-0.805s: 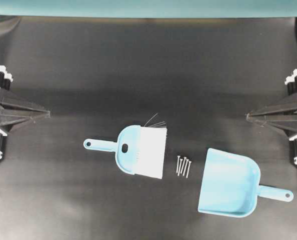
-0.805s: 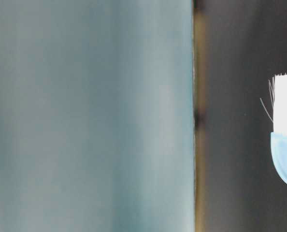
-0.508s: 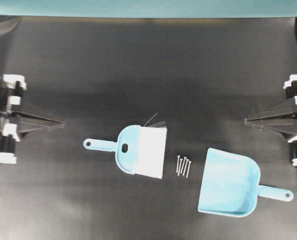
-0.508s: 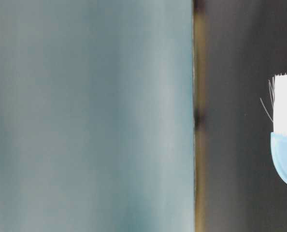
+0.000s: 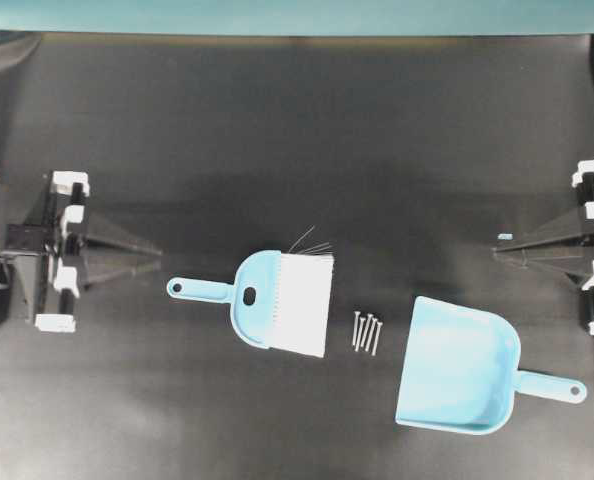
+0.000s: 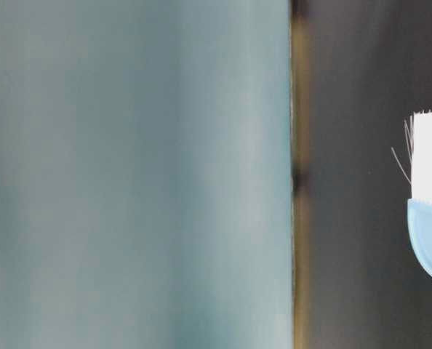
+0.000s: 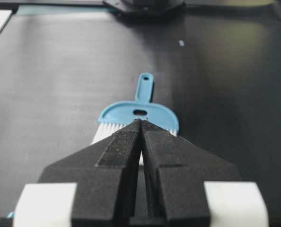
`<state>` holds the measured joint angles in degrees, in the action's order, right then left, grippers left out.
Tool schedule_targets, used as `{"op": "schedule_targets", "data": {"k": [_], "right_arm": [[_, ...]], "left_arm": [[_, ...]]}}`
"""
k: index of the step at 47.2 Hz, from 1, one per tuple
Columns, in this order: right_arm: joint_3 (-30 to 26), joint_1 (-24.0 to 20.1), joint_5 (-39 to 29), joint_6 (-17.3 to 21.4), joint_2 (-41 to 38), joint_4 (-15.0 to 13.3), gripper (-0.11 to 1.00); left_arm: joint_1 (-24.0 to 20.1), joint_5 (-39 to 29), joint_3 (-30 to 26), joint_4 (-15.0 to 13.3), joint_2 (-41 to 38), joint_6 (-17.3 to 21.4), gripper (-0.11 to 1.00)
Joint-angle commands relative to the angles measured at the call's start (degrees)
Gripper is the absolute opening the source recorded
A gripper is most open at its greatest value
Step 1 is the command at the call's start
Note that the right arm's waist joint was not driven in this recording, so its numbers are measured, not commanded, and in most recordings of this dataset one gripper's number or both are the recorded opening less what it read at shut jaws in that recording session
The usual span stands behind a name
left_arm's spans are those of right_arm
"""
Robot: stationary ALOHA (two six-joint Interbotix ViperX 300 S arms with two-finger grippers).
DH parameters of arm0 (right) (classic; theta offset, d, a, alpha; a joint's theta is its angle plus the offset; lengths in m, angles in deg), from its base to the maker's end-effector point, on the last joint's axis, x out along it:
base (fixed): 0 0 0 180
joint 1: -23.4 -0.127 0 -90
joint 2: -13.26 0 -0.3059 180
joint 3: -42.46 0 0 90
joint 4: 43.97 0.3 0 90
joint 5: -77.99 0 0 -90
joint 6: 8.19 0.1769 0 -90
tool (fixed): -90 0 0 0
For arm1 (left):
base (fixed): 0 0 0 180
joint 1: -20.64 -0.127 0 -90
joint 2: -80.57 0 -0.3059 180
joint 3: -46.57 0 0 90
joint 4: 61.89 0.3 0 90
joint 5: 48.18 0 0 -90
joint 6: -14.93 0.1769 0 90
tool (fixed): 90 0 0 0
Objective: Hold the dustpan with a person, while the left arm uses a hand brush to gather the screws into the dustpan.
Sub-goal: 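Close the left gripper on the blue hand brush handle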
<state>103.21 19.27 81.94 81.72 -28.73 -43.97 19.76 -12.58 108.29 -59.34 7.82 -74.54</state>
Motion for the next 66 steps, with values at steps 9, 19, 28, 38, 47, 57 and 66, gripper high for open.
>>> {"op": "schedule_targets", "data": {"k": [9,19,28,38,47,57,66], "right_arm": [[0.35,0.0,0.09,-0.53,1.32,0.0,0.0],[1.23,0.0,0.09,-0.53,2.72,0.09,0.0],[1.76,0.0,0.09,-0.53,3.69,0.0,0.0],[2.2,0.0,0.09,-0.18,4.13,0.09,0.0],[2.29,0.0,0.09,-0.18,4.13,0.09,0.0],[2.29,0.0,-0.09,-0.26,4.22,0.09,0.0],[2.37,0.0,-1.93,-0.26,4.57,0.09,0.0]], "left_arm": [[-0.26,7.65,-0.79,0.18,-13.54,-0.09,0.83],[-0.35,20.57,-1.41,0.18,-27.16,-0.09,0.82],[-0.26,24.79,-4.31,0.09,-37.44,0.0,0.83],[-0.26,22.94,-7.73,0.09,-42.8,0.18,0.83],[-0.26,16.17,-10.11,0.18,-44.12,1.14,0.83],[-0.35,12.48,-11.51,0.18,-44.74,1.41,0.82],[-0.26,11.07,-11.51,0.18,-44.65,1.41,0.77]]}}
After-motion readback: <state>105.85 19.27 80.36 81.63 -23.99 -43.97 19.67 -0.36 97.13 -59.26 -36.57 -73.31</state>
